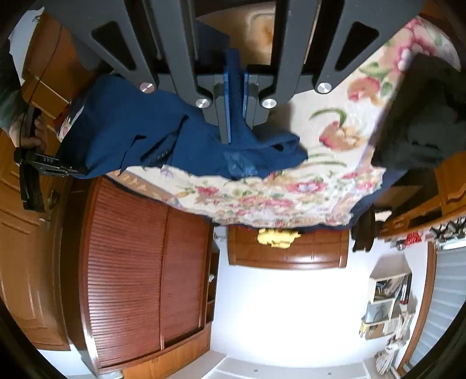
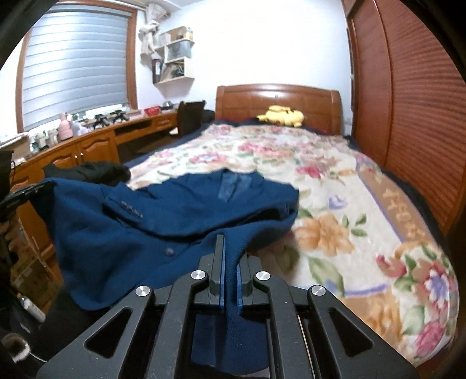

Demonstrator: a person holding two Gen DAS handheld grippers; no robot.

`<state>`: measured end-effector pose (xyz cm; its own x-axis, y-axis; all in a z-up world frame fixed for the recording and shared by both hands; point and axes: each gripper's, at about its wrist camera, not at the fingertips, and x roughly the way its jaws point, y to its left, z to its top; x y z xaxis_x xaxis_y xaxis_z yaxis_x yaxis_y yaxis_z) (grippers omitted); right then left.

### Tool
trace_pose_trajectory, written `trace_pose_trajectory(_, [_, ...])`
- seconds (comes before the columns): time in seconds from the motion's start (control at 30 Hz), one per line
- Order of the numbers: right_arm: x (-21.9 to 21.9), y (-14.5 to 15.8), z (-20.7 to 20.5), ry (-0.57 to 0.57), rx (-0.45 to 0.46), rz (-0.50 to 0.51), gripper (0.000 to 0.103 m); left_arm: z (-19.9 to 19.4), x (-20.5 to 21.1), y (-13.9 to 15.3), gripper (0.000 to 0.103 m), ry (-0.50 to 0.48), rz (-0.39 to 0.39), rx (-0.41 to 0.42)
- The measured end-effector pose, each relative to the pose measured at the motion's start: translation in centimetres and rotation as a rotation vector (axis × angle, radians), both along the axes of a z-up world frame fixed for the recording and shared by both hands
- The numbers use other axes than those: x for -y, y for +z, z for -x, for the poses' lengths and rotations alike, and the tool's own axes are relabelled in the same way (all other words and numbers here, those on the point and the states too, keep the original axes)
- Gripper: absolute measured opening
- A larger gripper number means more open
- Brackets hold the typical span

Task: Fold large clothes
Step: 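Lift the hem with both tools and fold it over toward the collar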

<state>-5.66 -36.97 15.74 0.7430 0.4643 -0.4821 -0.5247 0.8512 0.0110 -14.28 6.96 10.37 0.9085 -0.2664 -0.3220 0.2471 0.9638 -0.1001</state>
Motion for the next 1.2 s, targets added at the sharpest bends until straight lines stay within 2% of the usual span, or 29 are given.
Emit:
trace_pose_trajectory(0.33, [0.6, 5.9, 2.0, 0.016, 0.115, -0.028, 0.003, 2.1, -0.4, 5.5, 0.002, 0.014, -0.007, 0.112])
trace_pose_trajectory(0.47, [0.9, 7.6, 2.0, 0.012, 0.146, -0.033, 0.003, 1.3, -0.8, 6.1, 0.002, 0.034, -0.015, 0.118])
trace_pose_trajectory(0.57, [0.7, 7.8, 0.7, -0.001, 0.142, -0.033, 0.003, -1.0, -1.2, 5.4, 0.003, 0.062, -0.026, 0.090])
trace_pose_trajectory(0.7, [0.0, 6.5, -2.8, -0.025, 0.103, -0.015, 0.003, -4.7, -1.7, 2.8, 0.003, 0.090, -0.028, 0.025])
trace_pose_trajectory(0.9, [-1.7, 2.0, -8.2, -0.052, 0.040, 0.039, 0.003, -9.0, -2.2, -1.3, 0.003, 0.117, -0.039, -0.049])
trace_pose_trajectory(1.2, [-3.1, -4.1, -15.9, -0.102, -0.051, 0.098, 0.003, -15.4, -3.2, -5.3, 0.003, 0.128, -0.053, -0.125])
